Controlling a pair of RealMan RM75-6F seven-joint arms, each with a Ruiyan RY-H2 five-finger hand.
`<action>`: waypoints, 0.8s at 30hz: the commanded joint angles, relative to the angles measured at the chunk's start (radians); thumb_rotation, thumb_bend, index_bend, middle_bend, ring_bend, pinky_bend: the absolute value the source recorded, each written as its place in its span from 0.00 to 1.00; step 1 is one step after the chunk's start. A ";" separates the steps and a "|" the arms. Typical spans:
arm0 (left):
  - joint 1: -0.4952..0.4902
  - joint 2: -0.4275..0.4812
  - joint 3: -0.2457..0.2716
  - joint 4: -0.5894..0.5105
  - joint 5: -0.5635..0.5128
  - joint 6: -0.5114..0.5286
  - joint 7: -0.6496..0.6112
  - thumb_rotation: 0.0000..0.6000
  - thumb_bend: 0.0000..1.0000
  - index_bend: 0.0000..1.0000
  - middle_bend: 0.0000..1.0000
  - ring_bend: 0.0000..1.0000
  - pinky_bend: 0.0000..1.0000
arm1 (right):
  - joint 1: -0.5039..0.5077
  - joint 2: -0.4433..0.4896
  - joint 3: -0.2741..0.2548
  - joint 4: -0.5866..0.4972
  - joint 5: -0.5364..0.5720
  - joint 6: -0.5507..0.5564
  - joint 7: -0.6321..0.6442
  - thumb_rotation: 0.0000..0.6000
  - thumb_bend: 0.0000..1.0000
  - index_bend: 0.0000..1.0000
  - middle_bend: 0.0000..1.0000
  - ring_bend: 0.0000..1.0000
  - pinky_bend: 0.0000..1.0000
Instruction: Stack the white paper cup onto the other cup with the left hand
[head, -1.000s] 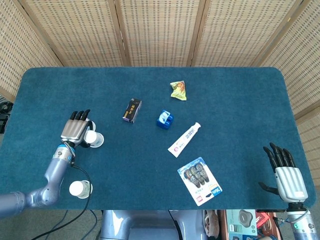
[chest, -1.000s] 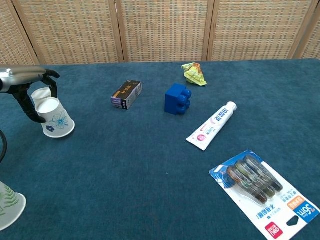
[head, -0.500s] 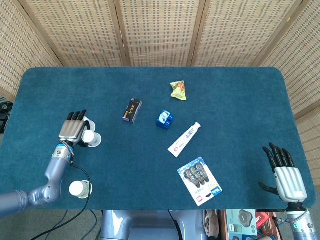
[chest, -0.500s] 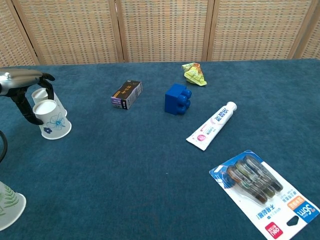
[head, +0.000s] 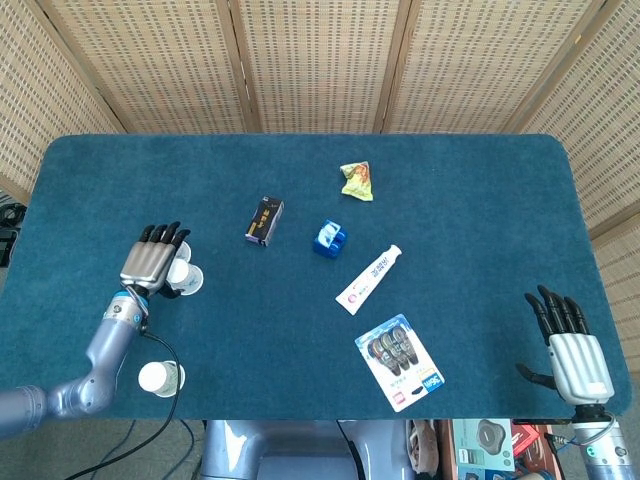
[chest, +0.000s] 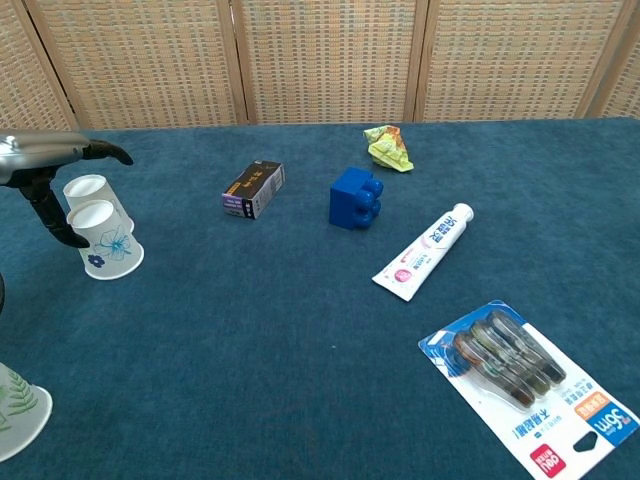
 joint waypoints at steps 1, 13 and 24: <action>0.015 0.067 0.006 -0.088 0.051 -0.008 -0.030 1.00 0.17 0.07 0.00 0.00 0.00 | 0.000 0.000 0.000 0.000 -0.001 0.001 -0.001 1.00 0.00 0.00 0.00 0.00 0.00; 0.119 0.202 0.113 -0.285 0.309 0.081 -0.053 1.00 0.17 0.07 0.00 0.00 0.00 | -0.002 0.003 0.004 0.000 0.010 0.000 0.003 1.00 0.00 0.00 0.00 0.00 0.00; 0.272 0.237 0.239 -0.279 0.625 0.173 -0.196 1.00 0.17 0.10 0.00 0.00 0.00 | -0.002 0.000 0.009 0.003 0.018 0.001 -0.002 1.00 0.00 0.00 0.00 0.00 0.00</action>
